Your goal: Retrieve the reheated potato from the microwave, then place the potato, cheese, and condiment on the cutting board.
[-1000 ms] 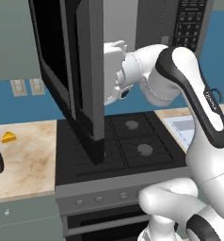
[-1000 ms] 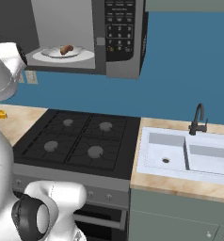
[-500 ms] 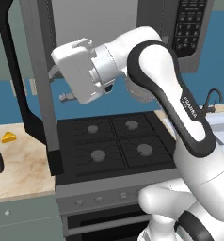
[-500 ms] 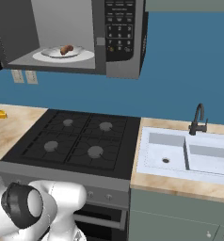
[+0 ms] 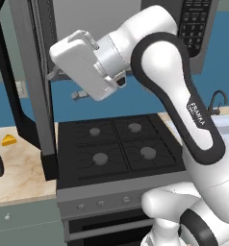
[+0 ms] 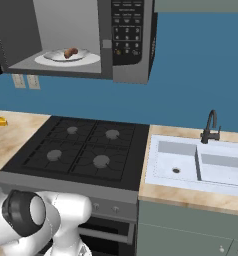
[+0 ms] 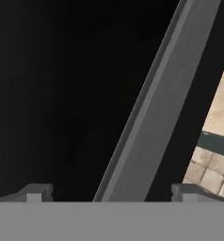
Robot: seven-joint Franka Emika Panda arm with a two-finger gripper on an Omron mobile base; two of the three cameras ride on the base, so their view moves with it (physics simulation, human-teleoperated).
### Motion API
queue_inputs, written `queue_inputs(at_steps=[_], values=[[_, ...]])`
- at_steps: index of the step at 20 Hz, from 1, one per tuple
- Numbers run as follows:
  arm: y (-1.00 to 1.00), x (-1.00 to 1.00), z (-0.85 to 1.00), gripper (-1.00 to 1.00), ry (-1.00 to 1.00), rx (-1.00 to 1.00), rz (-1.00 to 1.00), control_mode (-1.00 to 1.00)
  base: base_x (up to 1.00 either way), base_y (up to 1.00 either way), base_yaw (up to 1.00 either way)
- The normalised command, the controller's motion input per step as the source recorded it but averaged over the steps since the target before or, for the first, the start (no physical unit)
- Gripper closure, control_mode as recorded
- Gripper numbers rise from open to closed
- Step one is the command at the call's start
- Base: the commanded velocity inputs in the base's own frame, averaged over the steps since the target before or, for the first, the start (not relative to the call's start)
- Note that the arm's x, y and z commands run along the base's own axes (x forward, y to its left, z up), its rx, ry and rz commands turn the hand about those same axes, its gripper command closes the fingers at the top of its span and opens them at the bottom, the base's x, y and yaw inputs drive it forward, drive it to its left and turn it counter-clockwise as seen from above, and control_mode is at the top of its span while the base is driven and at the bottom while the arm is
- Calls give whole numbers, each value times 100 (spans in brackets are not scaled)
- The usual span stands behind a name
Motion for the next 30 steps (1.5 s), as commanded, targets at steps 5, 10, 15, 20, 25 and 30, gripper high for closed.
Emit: queue_inputs(at_steps=[5, 10, 15, 20, 25, 30], values=[[-55, 8, 0, -100, 0, -4, -11, -100, 0, 0, 0], [-68, 4, -4, -100, -6, -5, -11, -100, 0, 0, 0], [-68, 8, -11, -100, -33, -9, -6, -100, 0, 0, 0], [-55, 12, -15, -100, -46, -15, -11, -100, 0, 0, 0], [-47, 37, -7, -100, -25, -8, -13, -100, 0, 0, 0], [-42, 54, 3, -100, -2, -1, -12, -100, 0, 0, 0]])
